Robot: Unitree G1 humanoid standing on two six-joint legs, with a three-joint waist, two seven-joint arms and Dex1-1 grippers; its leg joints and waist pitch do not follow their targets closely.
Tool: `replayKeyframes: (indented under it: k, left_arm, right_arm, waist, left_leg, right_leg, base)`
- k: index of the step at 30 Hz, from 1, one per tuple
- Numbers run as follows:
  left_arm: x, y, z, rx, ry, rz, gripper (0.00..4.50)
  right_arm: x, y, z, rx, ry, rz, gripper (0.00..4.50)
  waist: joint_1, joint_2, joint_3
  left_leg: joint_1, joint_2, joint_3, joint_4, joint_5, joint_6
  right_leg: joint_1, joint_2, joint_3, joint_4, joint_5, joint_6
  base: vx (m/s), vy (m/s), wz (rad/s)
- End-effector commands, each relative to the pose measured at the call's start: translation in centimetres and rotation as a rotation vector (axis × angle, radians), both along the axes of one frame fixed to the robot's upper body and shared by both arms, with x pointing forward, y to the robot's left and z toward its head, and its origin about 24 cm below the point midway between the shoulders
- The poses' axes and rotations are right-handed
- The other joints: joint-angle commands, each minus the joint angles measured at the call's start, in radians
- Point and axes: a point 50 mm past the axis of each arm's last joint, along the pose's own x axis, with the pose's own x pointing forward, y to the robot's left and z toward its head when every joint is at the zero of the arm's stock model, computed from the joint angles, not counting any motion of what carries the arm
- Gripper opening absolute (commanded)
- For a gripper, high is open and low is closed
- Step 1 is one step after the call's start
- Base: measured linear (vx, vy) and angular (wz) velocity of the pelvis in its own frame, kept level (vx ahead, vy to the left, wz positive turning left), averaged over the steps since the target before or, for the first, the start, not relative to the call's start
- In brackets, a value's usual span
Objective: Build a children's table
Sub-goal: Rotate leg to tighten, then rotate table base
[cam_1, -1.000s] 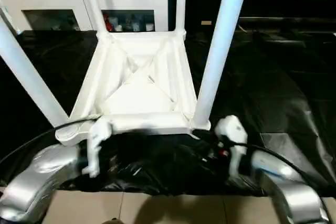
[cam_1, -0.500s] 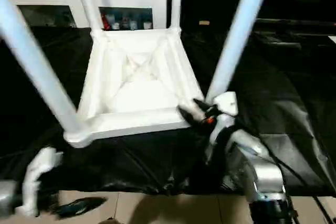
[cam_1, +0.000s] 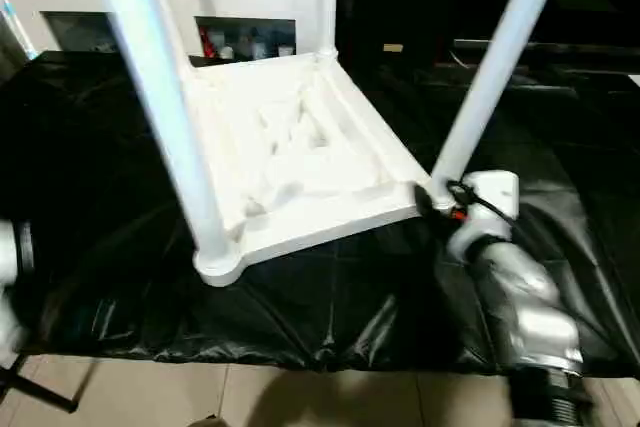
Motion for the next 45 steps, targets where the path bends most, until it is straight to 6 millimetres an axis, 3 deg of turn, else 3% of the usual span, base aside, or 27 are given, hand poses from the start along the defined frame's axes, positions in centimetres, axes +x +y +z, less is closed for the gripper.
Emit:
replayKeyframes:
  k: [1,5,8,9,12,14,16,17,19,20,23,26,28,32,33,35,36,37,38,39,40,43,44,45]
  left_arm:
    - [1.2,-1.4,0.8,-0.089,-0.05,-0.009,4.41]
    - [2.5,-3.5,1.4,-0.199,-0.078,-0.048,4.41]
    - [3.3,-5.2,1.6,-0.247,-0.08,-0.094,4.41]
    - [4.1,-6.9,1.5,-0.266,-0.086,-0.137,4.41]
    - [5.0,-8.5,1.5,-0.288,-0.102,-0.161,4.41]
    - [5.3,-9.9,1.8,-0.31,-0.101,-0.212,4.41]
    - [5.2,-11.5,2.4,-0.36,-0.087,-0.286,4.41]
    - [5.2,-11.5,2.4,-0.36,-0.087,-0.286,4.41]
    - [4.5,-13.4,2.9,-0.407,-0.064,-0.393,4.41]
    - [4.5,-13.4,2.9,-0.407,-0.064,-0.393,4.41]
    - [3.2,-16.1,2.9,-0.433,-0.036,-0.519,4.41]
    - [2.6,-18.1,3.1,-0.462,-0.026,-0.571,4.41]
    - [2.5,-18.7,3.1,-0.465,-0.023,-0.582,4.41]
    - [2.4,-21.6,3.3,-0.469,-0.01,-0.617,4.41]
    - [2.4,-22.2,3.3,-0.465,-0.014,-0.63,4.41]
    - [2.5,-23.1,3.3,-0.455,-0.018,-0.636,4.41]
    - [2.6,-23.5,3.3,-0.445,-0.028,-0.634,4.41]
    - [2.8,-24.1,3.3,-0.431,-0.031,-0.626,4.41]
    - [2.9,-24.3,3.2,-0.417,-0.038,-0.614,4.41]
    - [3.4,-25.2,3.0,-0.367,-0.081,-0.57,4.41]
    - [3.6,-25.5,2.8,-0.351,-0.092,-0.555,4.41]
    - [5.1,-25.8,1.9,-0.243,-0.113,-0.436,4.41]
    - [5.1,-25.8,1.9,-0.241,-0.113,-0.433,4.41]
    - [5.8,-25.5,1.7,-0.223,-0.128,-0.387,4.41]
  right_arm:
    - [-0.5,1.0,-0.5,-0.026,0.038,0.091,3.16]
    - [-1.2,2.2,-0.8,-0.012,0.056,0.191,3.16]
    - [-1.5,2.7,-1.1,-0.012,0.081,0.235,3.16]
    - [-1.7,3.0,-1.7,-0.044,0.107,0.263,3.16]
    - [-1.7,3.2,-2.1,-0.092,0.128,0.286,3.16]
    - [-1.6,3.3,-2.4,-0.117,0.147,0.279,3.16]
    - [-1.3,3.3,-2.8,-0.129,0.159,0.249,3.16]
    - [-1.3,3.3,-2.8,-0.129,0.159,0.249,3.16]
    - [-0.8,3.4,-3.2,-0.143,0.163,0.232,3.16]
    - [-0.8,3.4,-3.2,-0.143,0.163,0.232,3.16]
    - [-0.4,4.2,-3.3,-0.134,0.156,0.243,3.16]
    - [-0.1,5.0,-3.2,-0.126,0.14,0.269,3.16]
    - [0.0,5.2,-3.2,-0.125,0.137,0.279,3.16]
    - [0.5,7.3,-2.9,-0.116,0.112,0.376,3.16]
    - [0.5,7.7,-2.9,-0.115,0.108,0.401,3.16]
    - [0.6,8.2,-2.9,-0.115,0.104,0.426,3.16]
    - [0.7,8.3,-2.9,-0.117,0.104,0.432,3.16]
    - [0.8,8.5,-3.0,-0.121,0.104,0.434,3.16]
    - [0.9,8.5,-3.0,-0.125,0.104,0.434,3.16]
    - [1.1,8.5,-3.1,-0.141,0.105,0.428,3.16]
    - [1.2,8.5,-3.1,-0.147,0.107,0.422,3.16]
    - [1.6,7.5,-3.0,-0.161,0.104,0.386,3.16]
    - [1.6,7.5,-3.0,-0.162,0.104,0.385,3.16]
    - [1.7,6.7,-2.8,-0.173,0.102,0.362,3.16]
  waist:
    - [-0.003,0.004,-0.051]
    - [-0.007,-0.007,-0.051]
    - [-0.008,-0.008,-0.049]
    - [-0.009,-0.006,-0.049]
    - [-0.009,-0.005,-0.047]
    - [-0.006,-0.007,-0.053]
    - [-0.003,-0.006,-0.058]
    - [-0.001,-0.007,-0.058]
    - [0.0,-0.004,-0.06]
    - [0.0,-0.004,-0.06]
    - [-0.001,-0.008,-0.057]
    - [-0.01,-0.009,-0.053]
    - [-0.015,-0.01,-0.053]
    - [-0.026,-0.012,-0.054]
    - [-0.031,-0.024,-0.055]
    - [-0.035,-0.019,-0.056]
    - [-0.036,-0.031,-0.055]
    - [-0.036,-0.031,-0.056]
    - [-0.036,-0.031,-0.056]
    - [-0.037,-0.039,-0.056]
    - [-0.034,-0.035,-0.057]
    - [-0.033,-0.038,-0.056]
    - [-0.034,-0.046,-0.056]
    - [-0.032,-0.048,-0.057]
  left_leg:
    - [-0.001,0.02,-0.004,-0.078,-0.222,0.0]
    - [-0.012,0.019,-0.003,-0.074,-0.193,0.014]
    - [-0.006,0.02,-0.001,-0.073,-0.202,0.019]
    - [-0.006,0.019,-0.001,-0.072,-0.205,0.016]
    - [-0.004,0.02,-0.002,-0.074,-0.214,0.008]
    - [-0.005,0.022,-0.004,-0.071,-0.195,0.006]
    - [-0.007,0.02,-0.002,-0.065,-0.154,0.011]
    - [-0.008,0.019,-0.002,-0.065,-0.149,0.014]
    - [-0.008,0.019,-0.001,-0.062,-0.135,0.019]
    - [-0.008,0.019,-0.001,-0.062,-0.135,0.019]
    - [-0.008,0.02,0.0,-0.062,-0.144,0.025]
    - [-0.012,0.02,-0.001,-0.066,-0.174,0.02]
    - [-0.013,0.019,-0.002,-0.066,-0.177,0.018]
    - [-0.015,0.019,-0.002,-0.065,-0.174,0.023]
    - [-0.017,0.018,-0.001,-0.063,-0.154,0.031]
    - [-0.017,0.019,-0.002,-0.061,-0.141,0.037]
    - [-0.019,0.018,-0.001,-0.06,-0.131,0.044]
    - [-0.016,0.019,0.001,-0.058,-0.121,0.047]
    - [-0.016,0.019,0.001,-0.058,-0.121,0.047]
    - [-0.016,0.019,0.002,-0.057,-0.114,0.051]
    - [-0.014,0.02,0.0,-0.057,-0.113,0.052]
    - [-0.014,0.021,0.0,-0.057,-0.109,0.053]
    - [-0.013,0.021,0.001,-0.056,-0.107,0.056]
    - [-0.016,0.019,0.001,-0.054,-0.096,0.06]
  right_leg:
    - [0.046,-0.05,0.052,-0.062,-0.199,-0.164]
    - [0.055,-0.049,0.051,-0.062,-0.216,-0.157]
    - [0.048,-0.05,0.052,-0.071,-0.281,-0.146]
    - [0.047,-0.048,0.052,-0.073,-0.296,-0.137]
    - [0.045,-0.048,0.051,-0.076,-0.303,-0.132]
    - [0.049,-0.051,0.052,-0.07,-0.266,-0.136]
    - [0.05,-0.049,0.052,-0.06,-0.181,-0.165]
    - [0.051,-0.049,0.051,-0.059,-0.174,-0.17]
    - [0.052,-0.048,0.051,-0.055,-0.14,-0.186]
    - [0.052,-0.048,0.051,-0.055,-0.14,-0.186]
    - [0.053,-0.046,0.05,-0.057,-0.142,-0.192]
    - [0.054,-0.05,0.048,-0.066,-0.219,-0.17]
    - [0.056,-0.049,0.049,-0.07,-0.248,-0.156]
    - [0.056,-0.047,0.048,-0.071,-0.246,-0.153]
    - [0.059,-0.047,0.048,-0.07,-0.233,-0.149]
    - [0.058,-0.047,0.047,-0.069,-0.222,-0.152]
    - [0.058,-0.048,0.049,-0.068,-0.218,-0.153]
    - [0.056,-0.048,0.049,-0.068,-0.217,-0.156]
    - [0.056,-0.048,0.049,-0.068,-0.217,-0.156]
    - [0.056,-0.047,0.049,-0.069,-0.202,-0.156]
    - [0.056,-0.048,0.049,-0.067,-0.197,-0.157]
    - [0.057,-0.049,0.05,-0.064,-0.176,-0.159]
    - [0.057,-0.047,0.05,-0.063,-0.167,-0.154]
    - [0.059,-0.049,0.05,-0.062,-0.158,-0.153]
  base:
    - [0.0,0.0,0.0]
    - [0.0,0.0,0.0]
    - [0.0,0.0,0.0]
    - [0.0,0.0,0.0]
    - [0.0,0.0,0.0]
    - [0.0,0.0,0.0]
    - [0.0,0.0,0.0]
    - [0.0,0.0,0.0]
    - [0.0,0.0,0.0]
    - [0.0,0.0,0.0]
    - [0.0,0.0,0.0]
    - [0.0,0.0,0.0]
    - [0.0,0.0,0.0]
    - [0.0,0.0,0.0]
    - [0.0,0.0,0.0]
    - [0.0,0.0,0.0]
    - [0.0,0.0,0.0]
    - [0.0,0.0,0.0]
    - [0.0,0.0,0.0]
    - [0.0,0.0,0.0]
    - [0.0,0.0,0.0]
    - [0.0,0.0,0.0]
    - [0.0,0.0,0.0]
    - [0.0,0.0,0.0]
